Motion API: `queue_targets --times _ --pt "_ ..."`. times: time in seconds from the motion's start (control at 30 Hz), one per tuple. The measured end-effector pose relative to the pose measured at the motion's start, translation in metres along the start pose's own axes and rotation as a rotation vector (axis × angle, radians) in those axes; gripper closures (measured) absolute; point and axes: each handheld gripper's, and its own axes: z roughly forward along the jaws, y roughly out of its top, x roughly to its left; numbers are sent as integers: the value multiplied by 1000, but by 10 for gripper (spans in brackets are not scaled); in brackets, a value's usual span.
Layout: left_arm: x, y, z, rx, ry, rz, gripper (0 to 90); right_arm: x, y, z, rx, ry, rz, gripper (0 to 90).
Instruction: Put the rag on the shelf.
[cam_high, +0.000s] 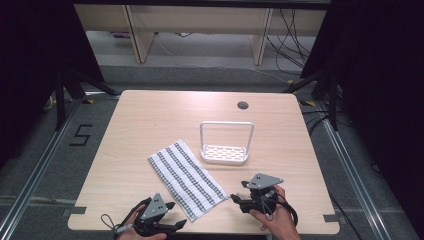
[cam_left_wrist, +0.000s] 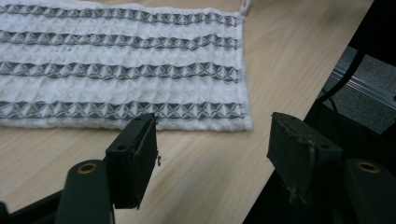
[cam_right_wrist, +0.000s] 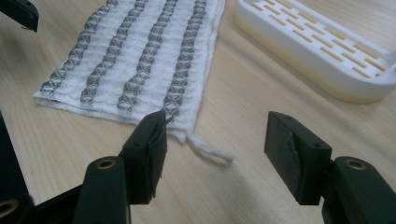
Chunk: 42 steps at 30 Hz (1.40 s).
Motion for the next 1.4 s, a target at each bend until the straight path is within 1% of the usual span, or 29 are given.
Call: queue_targets --times 0.03,0.1,0.13,0.17,0.2,0.23,0.3,0.33,0.37,0.4,0.43,0.47,0.5,0.6,0.63,0.67,0.73,0.77,0.8,0.87,0.9,1.0,1.03,1.13,1.17,1.2,1.23,1.3,1.4 --pt "-2 1 2 1 -4 -12 328 1 1 1 9 0 -4 411" --pt "-5 2 4 6 -13 -3 343 3 2 4 18 4 -16 424" --pt "-5 3 5 27 -16 22 354 5 2 5 24 6 -12 430" --pt "-9 4 8 28 -24 8 375 6 3 7 32 14 -15 435" --pt "-9 5 10 40 -20 29 390 7 4 10 42 17 -16 440" --pt "-12 5 12 31 -31 13 391 8 5 11 48 20 -21 443" --pt "-14 7 13 61 -22 48 405 10 7 14 55 27 -43 453" --pt "-15 8 14 60 -28 55 415 11 8 16 55 27 -37 458" --pt "-16 8 16 61 -19 44 423 12 9 17 65 27 -36 463" --pt "-16 10 16 66 -32 58 435 13 10 19 67 29 -34 468" --pt "-17 10 18 59 -30 41 443 14 11 21 68 30 -35 472" --pt "-17 11 19 63 -30 64 451 14 11 22 75 31 -49 476" --pt "-18 12 21 63 -27 58 464 15 12 23 77 36 -52 477" --pt "-19 16 26 88 -26 87 484 15 13 29 69 26 -58 486" --pt "-20 17 28 83 -28 94 489 16 14 29 79 31 -41 493" --pt "-22 17 30 74 -37 73 491 16 15 29 89 37 -57 499" --pt "-20 19 31 97 -29 102 496 16 15 32 85 34 -46 505" --pt "-20 19 31 97 -29 102 499 17 16 32 105 41 -36 508" --pt "-20 19 33 96 -31 98 506 16 15 35 89 37 -48 512" --pt "-20 17 35 110 -41 91 517 17 16 38 97 41 -29 519" --pt "-19 17 36 120 -34 104 521 15 17 39 106 47 -48 521" --pt "-17 17 36 133 -30 112 546 17 17 44 106 47 -40 530" --pt "-19 16 37 130 -32 83 556 16 18 45 126 51 -47 537" --pt "-16 17 36 139 -25 108 588 18 17 51 141 46 -39 555" --pt "-15 17 36 142 -20 120 611 19 17 51 142 48 -38 572" --pt "-16 18 36 147 -16 128 636 17 17 53 130 54 -73 595" --pt "-16 17 36 137 -20 119 657 17 17 52 140 59 -69 609" --pt "-15 17 36 145 -1 138 698 17 17 52 147 66 -59 645" --pt "-15 17 37 139 -8 115 758 17 15 53 129 56 -51 674"
